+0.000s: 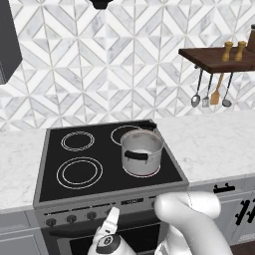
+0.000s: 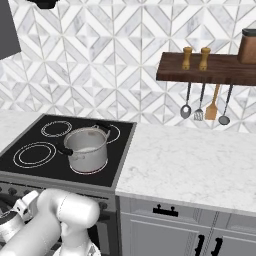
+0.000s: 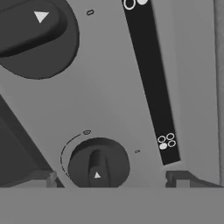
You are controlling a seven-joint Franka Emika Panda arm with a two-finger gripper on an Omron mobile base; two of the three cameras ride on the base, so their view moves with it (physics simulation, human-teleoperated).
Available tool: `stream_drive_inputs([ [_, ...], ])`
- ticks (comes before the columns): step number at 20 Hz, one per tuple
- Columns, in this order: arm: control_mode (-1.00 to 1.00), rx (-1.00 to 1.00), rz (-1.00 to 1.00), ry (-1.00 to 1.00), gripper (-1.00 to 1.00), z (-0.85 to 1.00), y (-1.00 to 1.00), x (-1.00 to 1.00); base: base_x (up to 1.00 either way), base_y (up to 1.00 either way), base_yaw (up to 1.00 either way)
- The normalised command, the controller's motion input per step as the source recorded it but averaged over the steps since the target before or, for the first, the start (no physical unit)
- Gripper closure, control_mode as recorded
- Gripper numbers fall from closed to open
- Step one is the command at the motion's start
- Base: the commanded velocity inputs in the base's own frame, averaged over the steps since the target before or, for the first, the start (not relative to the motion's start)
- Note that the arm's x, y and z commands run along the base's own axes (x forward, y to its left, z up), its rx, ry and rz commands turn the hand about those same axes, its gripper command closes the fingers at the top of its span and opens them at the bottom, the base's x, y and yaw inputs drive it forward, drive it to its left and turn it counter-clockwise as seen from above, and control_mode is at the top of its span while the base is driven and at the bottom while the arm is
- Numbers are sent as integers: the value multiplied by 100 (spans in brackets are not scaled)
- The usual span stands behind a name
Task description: Turn off the front right burner of the stove.
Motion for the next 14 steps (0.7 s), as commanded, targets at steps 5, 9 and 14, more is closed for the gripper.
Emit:
stream_drive_inputs([
  [5,-100,0,0,-1,-100,-5,0,15,0,0,0],
  [9,-100,0,0,0,-100,-8,16,13,0,0,0],
  [14,-100,0,0,0,-100,-4,3,4,0,0,0],
])
